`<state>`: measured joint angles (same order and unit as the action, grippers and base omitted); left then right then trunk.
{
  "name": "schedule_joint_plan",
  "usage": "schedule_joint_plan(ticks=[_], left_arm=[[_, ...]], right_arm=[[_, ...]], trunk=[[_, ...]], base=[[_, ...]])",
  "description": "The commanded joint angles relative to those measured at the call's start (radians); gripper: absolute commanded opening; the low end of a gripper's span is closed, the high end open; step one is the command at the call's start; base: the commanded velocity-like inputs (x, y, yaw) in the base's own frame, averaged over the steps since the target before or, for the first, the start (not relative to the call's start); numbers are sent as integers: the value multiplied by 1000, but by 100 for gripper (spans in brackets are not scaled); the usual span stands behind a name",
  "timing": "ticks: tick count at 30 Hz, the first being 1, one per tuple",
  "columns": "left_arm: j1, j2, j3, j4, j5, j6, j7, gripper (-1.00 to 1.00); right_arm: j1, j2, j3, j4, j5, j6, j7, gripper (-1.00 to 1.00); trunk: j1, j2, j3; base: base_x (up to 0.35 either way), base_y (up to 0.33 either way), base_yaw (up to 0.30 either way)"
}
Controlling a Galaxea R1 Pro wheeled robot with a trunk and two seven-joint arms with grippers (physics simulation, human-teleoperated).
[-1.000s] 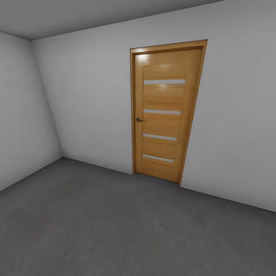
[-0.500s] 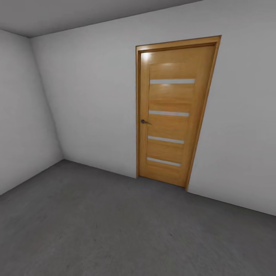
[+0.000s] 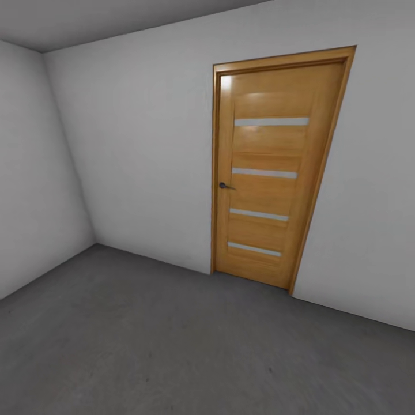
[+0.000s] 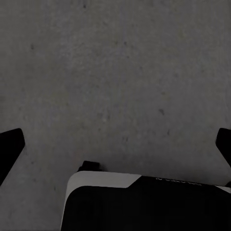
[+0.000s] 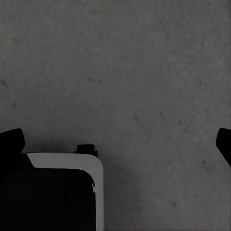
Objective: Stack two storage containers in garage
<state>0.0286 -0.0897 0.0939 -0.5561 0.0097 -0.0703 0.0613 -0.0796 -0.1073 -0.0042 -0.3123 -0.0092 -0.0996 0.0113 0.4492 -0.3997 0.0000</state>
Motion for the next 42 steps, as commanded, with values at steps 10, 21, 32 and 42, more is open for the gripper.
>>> schedule_joint_plan(ticks=[10, 21, 32, 42], left_arm=[[1, -2, 2, -1, 1, -2, 2, 100], [0, -2, 3, -1, 1, -2, 1, 100], [1, -2, 2, -1, 1, -2, 2, 100], [1, -2, 2, -1, 1, -2, 2, 100]], right_arm=[[0, 0, 0, 1, 1, -3, 1, 100], [0, 0, 0, 1, 1, -3, 1, 100], [0, 0, 0, 1, 2, -3, 1, 100], [0, 0, 0, 1, 2, -3, 1, 100]], trunk=[[1, 0, 0], [1, 0, 0], [1, 0, 0], [1, 0, 0]], base=[[313, 122, 0], [318, 135, -137], [306, 187, -273], [297, 207, -276]])
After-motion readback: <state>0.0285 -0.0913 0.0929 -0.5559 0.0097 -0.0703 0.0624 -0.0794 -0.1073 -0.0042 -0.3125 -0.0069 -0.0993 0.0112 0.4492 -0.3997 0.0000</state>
